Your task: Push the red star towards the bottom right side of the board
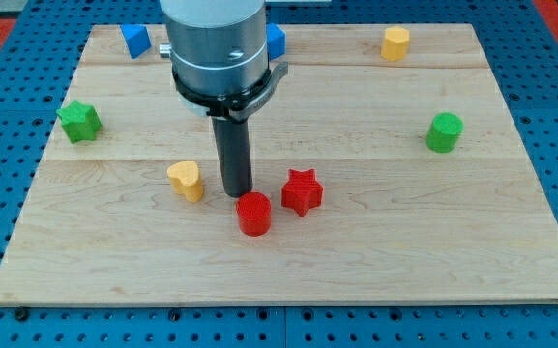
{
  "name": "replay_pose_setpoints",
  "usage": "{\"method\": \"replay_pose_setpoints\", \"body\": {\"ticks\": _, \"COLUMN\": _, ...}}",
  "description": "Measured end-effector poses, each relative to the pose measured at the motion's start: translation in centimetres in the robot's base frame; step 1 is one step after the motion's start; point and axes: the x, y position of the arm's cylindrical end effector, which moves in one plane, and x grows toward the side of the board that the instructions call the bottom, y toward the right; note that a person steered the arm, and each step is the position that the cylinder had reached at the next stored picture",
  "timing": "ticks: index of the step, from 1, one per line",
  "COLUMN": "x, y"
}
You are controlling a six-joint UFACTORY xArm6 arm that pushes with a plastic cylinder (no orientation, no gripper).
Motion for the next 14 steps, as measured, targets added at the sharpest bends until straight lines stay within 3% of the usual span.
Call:
{"method": "replay_pose_setpoints", "body": {"ticks": 2, "x": 0.8, "y": 5.4}}
{"method": "replay_pose_setpoints", "body": {"ticks": 3, "x": -2.5, "y": 4.8}}
{"method": "replay_pose_setpoints", "body": {"ticks": 4, "x": -1.8, "y": 10.3}}
{"method": "replay_pose_setpoints", "body": {"ticks": 5, "x": 2.7, "y": 17.0}}
{"method": "replay_pose_setpoints", "body": {"ticks": 7, "x": 2.8, "y": 11.0}}
{"method": "replay_pose_setpoints", "body": {"ticks": 8, "x": 6.9, "y": 11.1}}
{"method": "replay_pose_setpoints", "body": {"ticks": 10, "x": 8.3, "y": 16.7}}
{"method": "replay_pose_setpoints", "body": {"ticks": 11, "x": 5.1, "y": 13.4}}
{"method": "replay_pose_setpoints", "body": {"ticks": 12, "x": 5.0, "y": 20.0}}
{"method": "replay_pose_setpoints", "body": {"ticks": 13, "x": 5.8, "y": 22.4}}
{"method": "replay_pose_setpoints", "body": {"ticks": 14, "x": 5.5, "y": 20.2}}
